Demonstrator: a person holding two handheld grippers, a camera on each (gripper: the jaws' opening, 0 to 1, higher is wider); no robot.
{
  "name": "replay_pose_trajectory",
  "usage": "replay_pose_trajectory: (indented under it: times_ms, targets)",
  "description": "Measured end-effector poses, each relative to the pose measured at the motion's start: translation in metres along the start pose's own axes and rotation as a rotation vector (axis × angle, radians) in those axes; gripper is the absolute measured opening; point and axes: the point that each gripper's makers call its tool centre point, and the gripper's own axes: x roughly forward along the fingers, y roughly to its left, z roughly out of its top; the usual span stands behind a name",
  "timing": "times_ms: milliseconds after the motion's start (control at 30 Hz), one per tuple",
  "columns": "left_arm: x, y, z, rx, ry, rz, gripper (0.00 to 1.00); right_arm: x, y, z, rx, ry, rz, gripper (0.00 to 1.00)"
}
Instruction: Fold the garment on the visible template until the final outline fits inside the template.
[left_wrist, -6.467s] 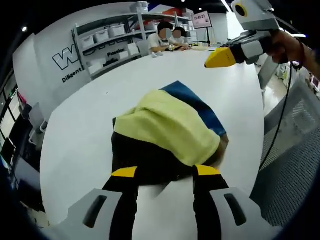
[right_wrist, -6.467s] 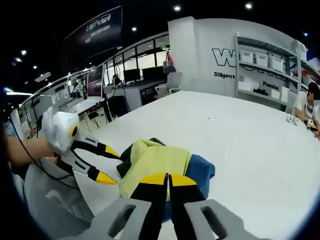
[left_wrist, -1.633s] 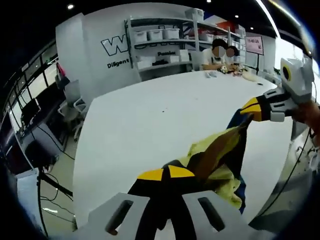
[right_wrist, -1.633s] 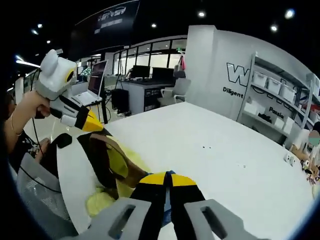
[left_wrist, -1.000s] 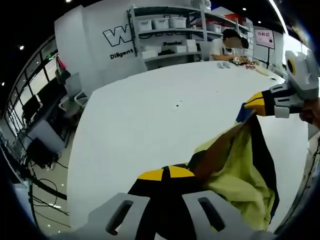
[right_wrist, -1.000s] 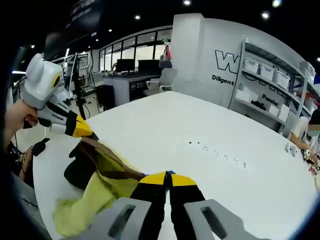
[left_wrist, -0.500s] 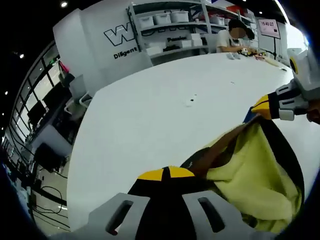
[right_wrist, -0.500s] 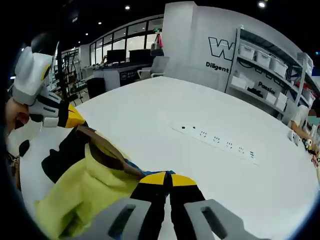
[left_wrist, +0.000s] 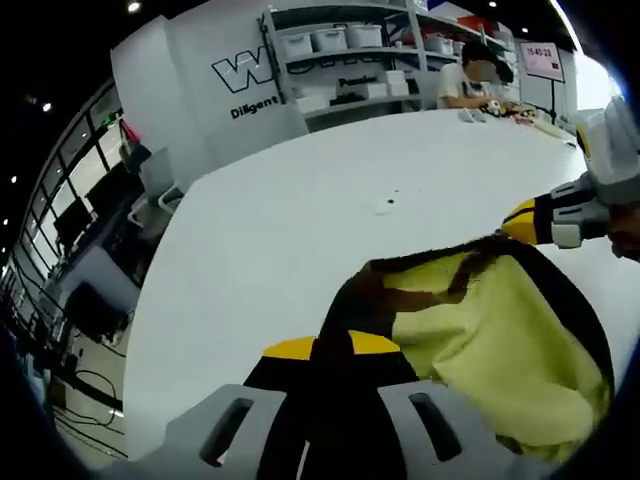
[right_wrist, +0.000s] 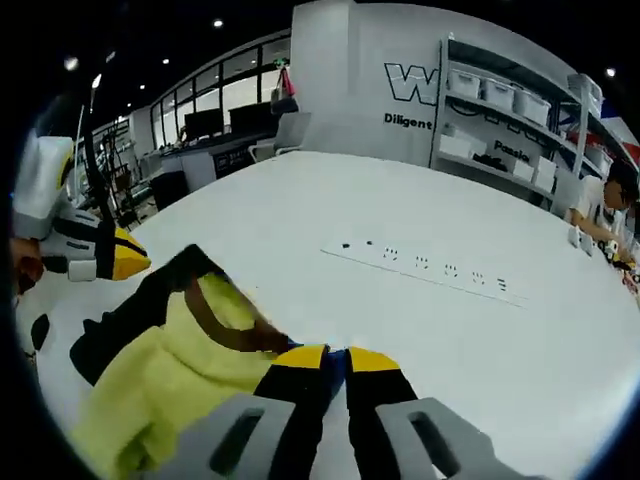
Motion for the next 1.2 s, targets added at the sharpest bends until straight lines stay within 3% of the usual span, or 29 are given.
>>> replay_pose_trajectory:
  times_ms: [133, 300, 433, 800, 900, 1067, 1200]
  targets:
    - [-0.017, -0.007, -0.003, 0.017, -0.017, -0.034, 0.26, -0.015, 0.009, 0.001, 0.060, -0.019, 0.021, 0.22]
    - [-0.035, -0.020, 0.000, 0.047, -0.072, -0.084, 0.37, -0.032, 0.019, -0.009, 0.105, -0.001, 0.038, 0.33]
    - [-0.047, -0.023, -0.009, 0.084, -0.077, -0.075, 0.36, -0.044, 0.027, -0.017, 0.114, 0.002, 0.044, 0.32]
    - [-0.080, -0.043, -0.034, 0.143, -0.108, -0.168, 0.39, -0.080, 0.046, -0.046, 0.124, 0.029, 0.037, 0.29]
    - [-0.087, -0.041, -0.043, 0.128, -0.108, -0.142, 0.37, -0.087, 0.051, -0.051, 0.145, 0.036, 0.043, 0.29]
    - [-0.092, -0.049, -0.063, 0.097, -0.096, -0.156, 0.35, -0.095, 0.057, -0.067, 0.147, 0.056, 0.040, 0.28]
    - [-0.088, -0.058, -0.079, 0.158, -0.069, -0.168, 0.37, -0.100, 0.059, -0.083, 0.159, 0.087, 0.016, 0.25]
